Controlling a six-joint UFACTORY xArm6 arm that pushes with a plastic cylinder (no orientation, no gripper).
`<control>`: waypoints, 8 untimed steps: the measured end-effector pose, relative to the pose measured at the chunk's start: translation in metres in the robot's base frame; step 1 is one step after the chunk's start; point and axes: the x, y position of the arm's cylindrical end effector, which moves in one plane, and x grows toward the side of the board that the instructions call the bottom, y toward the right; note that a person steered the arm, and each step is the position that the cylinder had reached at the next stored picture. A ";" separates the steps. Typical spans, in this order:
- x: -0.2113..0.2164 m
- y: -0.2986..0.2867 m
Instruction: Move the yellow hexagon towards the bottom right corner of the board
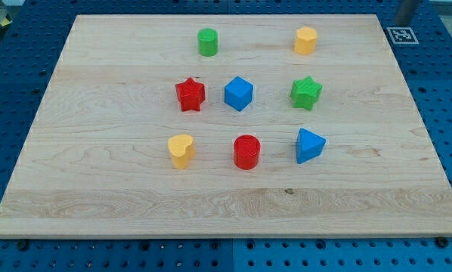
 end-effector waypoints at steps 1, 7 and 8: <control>0.006 -0.102; 0.087 -0.191; 0.122 -0.191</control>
